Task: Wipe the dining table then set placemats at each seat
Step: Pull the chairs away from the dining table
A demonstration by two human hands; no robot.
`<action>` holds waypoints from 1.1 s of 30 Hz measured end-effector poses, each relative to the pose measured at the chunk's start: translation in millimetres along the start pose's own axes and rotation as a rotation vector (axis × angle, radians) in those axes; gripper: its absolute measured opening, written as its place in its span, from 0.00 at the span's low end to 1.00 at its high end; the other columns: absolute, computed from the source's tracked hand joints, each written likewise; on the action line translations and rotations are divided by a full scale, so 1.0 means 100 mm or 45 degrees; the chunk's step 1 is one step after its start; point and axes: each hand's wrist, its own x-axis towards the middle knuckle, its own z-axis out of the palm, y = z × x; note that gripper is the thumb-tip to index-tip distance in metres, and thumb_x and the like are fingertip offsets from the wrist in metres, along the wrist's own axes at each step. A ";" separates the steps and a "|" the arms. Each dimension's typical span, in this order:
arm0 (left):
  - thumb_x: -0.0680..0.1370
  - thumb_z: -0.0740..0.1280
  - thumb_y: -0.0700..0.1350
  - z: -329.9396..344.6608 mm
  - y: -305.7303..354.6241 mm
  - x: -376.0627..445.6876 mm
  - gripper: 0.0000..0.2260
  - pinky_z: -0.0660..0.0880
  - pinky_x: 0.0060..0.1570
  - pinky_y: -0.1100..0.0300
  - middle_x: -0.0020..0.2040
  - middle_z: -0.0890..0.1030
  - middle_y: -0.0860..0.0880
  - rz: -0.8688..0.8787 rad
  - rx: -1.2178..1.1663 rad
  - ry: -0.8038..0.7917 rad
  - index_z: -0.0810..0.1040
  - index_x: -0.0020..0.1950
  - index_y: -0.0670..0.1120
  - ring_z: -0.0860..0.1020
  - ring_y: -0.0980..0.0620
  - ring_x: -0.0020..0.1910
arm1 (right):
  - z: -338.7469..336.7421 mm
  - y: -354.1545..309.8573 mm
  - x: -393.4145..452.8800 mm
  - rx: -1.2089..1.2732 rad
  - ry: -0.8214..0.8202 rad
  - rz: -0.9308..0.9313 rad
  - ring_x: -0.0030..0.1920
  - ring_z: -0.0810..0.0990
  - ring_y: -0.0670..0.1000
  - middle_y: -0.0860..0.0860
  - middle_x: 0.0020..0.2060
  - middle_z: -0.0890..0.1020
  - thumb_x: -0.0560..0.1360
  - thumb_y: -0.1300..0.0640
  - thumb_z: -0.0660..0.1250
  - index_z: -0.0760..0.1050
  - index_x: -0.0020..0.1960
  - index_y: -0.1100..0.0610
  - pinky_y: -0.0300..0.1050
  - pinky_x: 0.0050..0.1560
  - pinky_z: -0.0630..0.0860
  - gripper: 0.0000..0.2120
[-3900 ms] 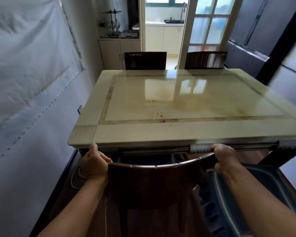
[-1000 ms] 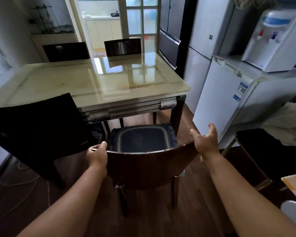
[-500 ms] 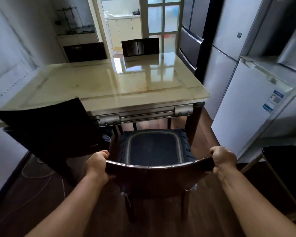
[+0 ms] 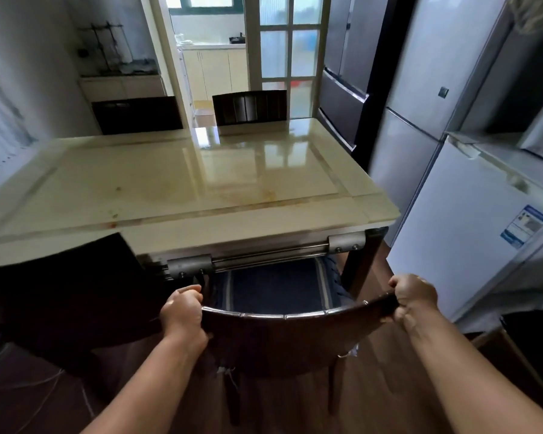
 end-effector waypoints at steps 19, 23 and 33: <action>0.72 0.53 0.30 1.41 0.51 1.14 0.15 0.67 0.38 0.57 0.33 0.70 0.47 0.093 -0.121 0.213 0.73 0.35 0.46 0.68 0.50 0.34 | 1.47 -0.88 1.48 -0.095 -0.030 -0.180 0.29 0.66 0.52 0.59 0.40 0.72 0.72 0.70 0.61 0.72 0.47 0.64 0.42 0.25 0.64 0.06; 0.72 0.52 0.30 1.49 0.54 1.19 0.15 0.66 0.38 0.58 0.33 0.69 0.47 0.101 -0.116 0.248 0.72 0.34 0.45 0.67 0.52 0.32 | 1.47 -0.92 1.63 -0.243 -0.150 -0.165 0.29 0.68 0.51 0.57 0.34 0.71 0.73 0.68 0.61 0.71 0.41 0.62 0.42 0.22 0.67 0.03; 0.74 0.55 0.33 1.39 0.50 1.07 0.11 0.68 0.46 0.51 0.38 0.71 0.46 0.097 -0.036 0.238 0.71 0.40 0.47 0.70 0.49 0.37 | 1.49 -0.78 1.56 0.005 -0.067 -0.109 0.43 0.72 0.55 0.58 0.45 0.74 0.73 0.66 0.63 0.69 0.49 0.59 0.51 0.44 0.71 0.06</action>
